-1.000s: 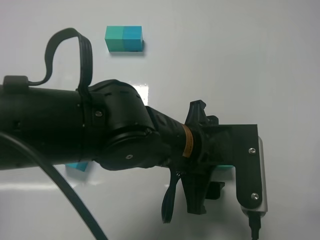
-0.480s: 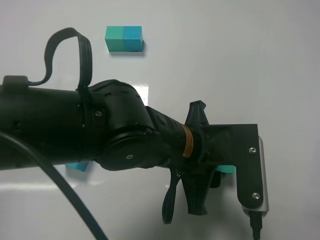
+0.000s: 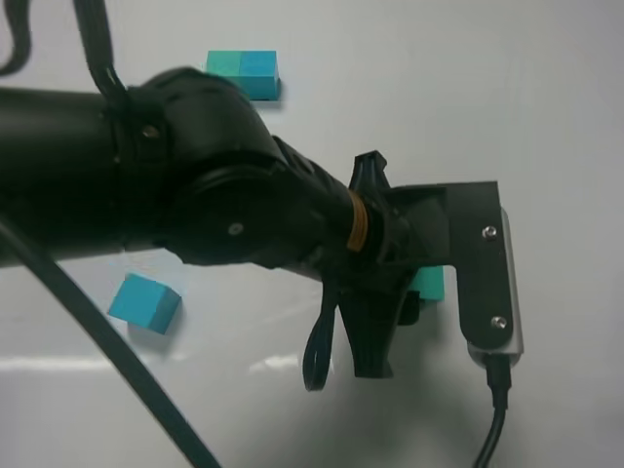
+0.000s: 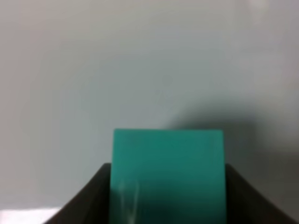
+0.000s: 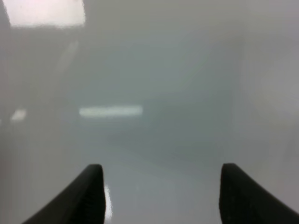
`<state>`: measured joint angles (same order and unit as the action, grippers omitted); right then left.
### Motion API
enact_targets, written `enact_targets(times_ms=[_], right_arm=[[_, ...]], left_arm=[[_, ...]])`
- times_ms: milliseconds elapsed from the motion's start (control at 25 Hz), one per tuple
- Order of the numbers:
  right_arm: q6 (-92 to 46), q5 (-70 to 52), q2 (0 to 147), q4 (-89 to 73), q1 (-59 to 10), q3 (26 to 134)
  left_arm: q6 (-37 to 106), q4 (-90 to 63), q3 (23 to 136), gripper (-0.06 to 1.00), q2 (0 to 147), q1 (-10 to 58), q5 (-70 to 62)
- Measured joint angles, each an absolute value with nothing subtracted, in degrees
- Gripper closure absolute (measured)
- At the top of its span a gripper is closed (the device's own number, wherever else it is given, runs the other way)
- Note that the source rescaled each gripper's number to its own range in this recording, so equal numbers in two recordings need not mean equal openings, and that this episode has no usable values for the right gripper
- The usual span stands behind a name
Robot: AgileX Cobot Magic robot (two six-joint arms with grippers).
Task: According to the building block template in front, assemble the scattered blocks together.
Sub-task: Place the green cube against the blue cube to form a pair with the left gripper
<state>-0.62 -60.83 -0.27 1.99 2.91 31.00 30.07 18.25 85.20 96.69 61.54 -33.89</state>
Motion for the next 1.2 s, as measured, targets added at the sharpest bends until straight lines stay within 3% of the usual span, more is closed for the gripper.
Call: enact_targets(times_ms=[320, 760, 1200], right_arm=[[-0.6, -60.8, -0.3, 2.0, 2.9, 31.0], [-0.6, -60.8, -0.3, 2.0, 2.9, 31.0], [-0.6, -60.8, -0.3, 2.0, 2.9, 31.0]], left_arm=[[30.1, 23.7, 93.9, 0.93, 91.5, 61.5, -51.4], [28.2, 28.6, 93.7, 0.93, 80.7, 61.2, -69.5], [26.9, 30.1, 74.4, 0.93, 61.6, 61.2, -70.0]])
